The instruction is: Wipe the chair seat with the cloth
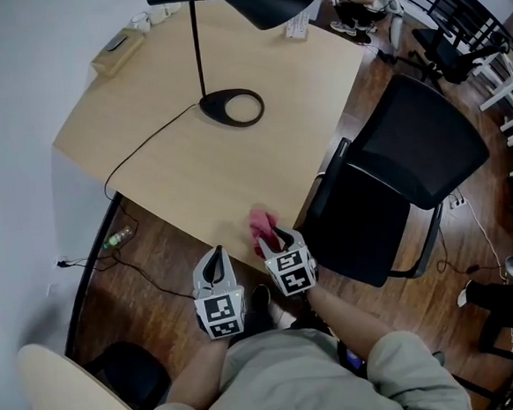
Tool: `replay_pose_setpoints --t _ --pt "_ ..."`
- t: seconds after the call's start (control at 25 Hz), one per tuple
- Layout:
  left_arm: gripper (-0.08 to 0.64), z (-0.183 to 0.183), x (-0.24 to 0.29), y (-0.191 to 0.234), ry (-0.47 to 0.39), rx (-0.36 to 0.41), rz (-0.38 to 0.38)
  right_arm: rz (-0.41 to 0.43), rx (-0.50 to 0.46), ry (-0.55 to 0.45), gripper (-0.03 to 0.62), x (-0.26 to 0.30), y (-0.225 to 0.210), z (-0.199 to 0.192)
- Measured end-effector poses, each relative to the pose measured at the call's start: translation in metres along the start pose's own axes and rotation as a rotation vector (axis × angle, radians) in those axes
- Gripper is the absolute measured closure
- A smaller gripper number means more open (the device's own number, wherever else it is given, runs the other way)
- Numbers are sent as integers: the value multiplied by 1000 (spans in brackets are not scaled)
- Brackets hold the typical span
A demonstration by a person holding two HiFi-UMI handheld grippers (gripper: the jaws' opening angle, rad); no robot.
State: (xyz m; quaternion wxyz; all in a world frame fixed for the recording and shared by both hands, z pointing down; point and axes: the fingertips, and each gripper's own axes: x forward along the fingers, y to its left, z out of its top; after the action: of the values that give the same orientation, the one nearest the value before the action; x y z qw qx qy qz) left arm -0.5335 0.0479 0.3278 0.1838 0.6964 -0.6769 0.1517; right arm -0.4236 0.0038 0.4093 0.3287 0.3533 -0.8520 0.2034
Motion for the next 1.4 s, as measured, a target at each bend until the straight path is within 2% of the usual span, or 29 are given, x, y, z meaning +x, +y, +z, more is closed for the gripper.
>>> replay_pose_setpoints --t 0.16,0.28,0.44,0.6,0.84,0.96,1.16,1.28,1.4 --pt "555 13 -1 -27 -31 50 -110 -15 -3 -61 434 -45 -7 8" --pt "555 23 -5 -57 -48 89 -200 -72 24 -132 456 -93 -21 14" --pt "555 48 -9 -109 -75 126 -301 -204 84 -242 523 -160 -49 16" --pt "555 78 -34 -177 -139 146 -461 -345 157 -348 592 -232 -72 2" --pt "555 93 -87 -274 -168 148 -647 -554 236 -468 592 -351 -94 -38" --pt "555 90 -121 -326 -167 168 -720 -630 297 -508 592 -411 -100 -69" --pt "555 72 -179 -397 -176 231 -791 -697 389 -581 592 -497 -100 -127" --pt "555 58 -207 -421 -192 259 -790 -713 407 -617 592 -531 -94 -157" --pt "555 33 -234 -438 -182 279 -784 -694 415 -629 592 -550 -81 -182"
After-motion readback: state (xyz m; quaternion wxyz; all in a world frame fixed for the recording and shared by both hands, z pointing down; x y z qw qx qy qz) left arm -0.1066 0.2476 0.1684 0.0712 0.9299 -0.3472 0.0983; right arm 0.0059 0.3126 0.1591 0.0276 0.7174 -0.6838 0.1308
